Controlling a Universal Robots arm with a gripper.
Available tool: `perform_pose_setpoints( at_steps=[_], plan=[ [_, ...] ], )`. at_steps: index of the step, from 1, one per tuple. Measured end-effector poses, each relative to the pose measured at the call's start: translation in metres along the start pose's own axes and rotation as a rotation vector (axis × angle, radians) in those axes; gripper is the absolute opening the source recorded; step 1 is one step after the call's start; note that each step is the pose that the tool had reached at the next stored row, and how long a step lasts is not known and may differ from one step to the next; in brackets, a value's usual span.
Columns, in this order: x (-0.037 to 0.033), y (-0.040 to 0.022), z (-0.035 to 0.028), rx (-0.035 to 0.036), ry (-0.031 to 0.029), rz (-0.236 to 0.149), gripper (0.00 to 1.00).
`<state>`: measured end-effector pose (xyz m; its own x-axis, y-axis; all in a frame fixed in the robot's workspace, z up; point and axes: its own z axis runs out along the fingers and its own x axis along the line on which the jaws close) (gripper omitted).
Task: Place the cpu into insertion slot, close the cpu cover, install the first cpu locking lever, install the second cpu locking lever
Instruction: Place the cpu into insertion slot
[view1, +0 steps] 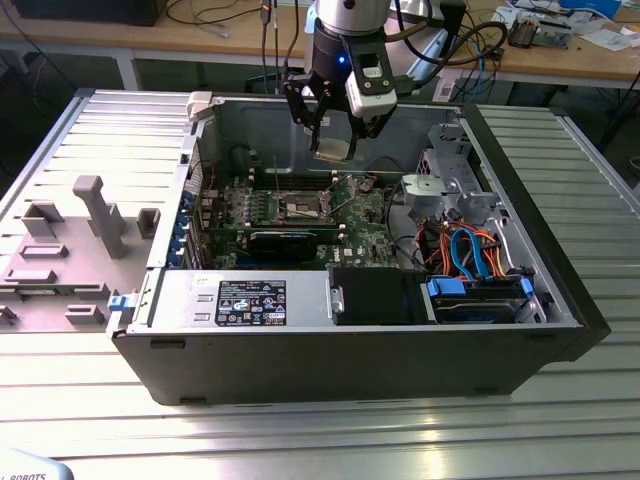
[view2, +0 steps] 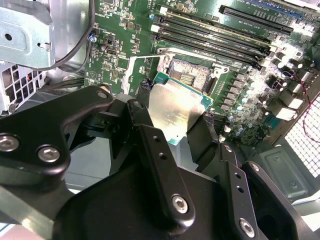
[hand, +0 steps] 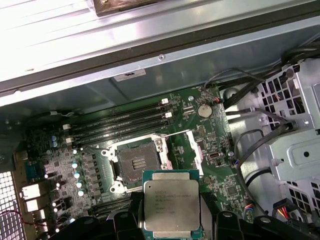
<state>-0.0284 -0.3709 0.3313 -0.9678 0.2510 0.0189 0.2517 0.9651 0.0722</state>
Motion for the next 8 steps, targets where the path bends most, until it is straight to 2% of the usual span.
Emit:
perform_pose_setpoints(
  at_steps=[8],
  plan=[
    [0.0000,0.0000,0.0000,-0.0001,-0.0003,0.004,0.54]
  ],
)
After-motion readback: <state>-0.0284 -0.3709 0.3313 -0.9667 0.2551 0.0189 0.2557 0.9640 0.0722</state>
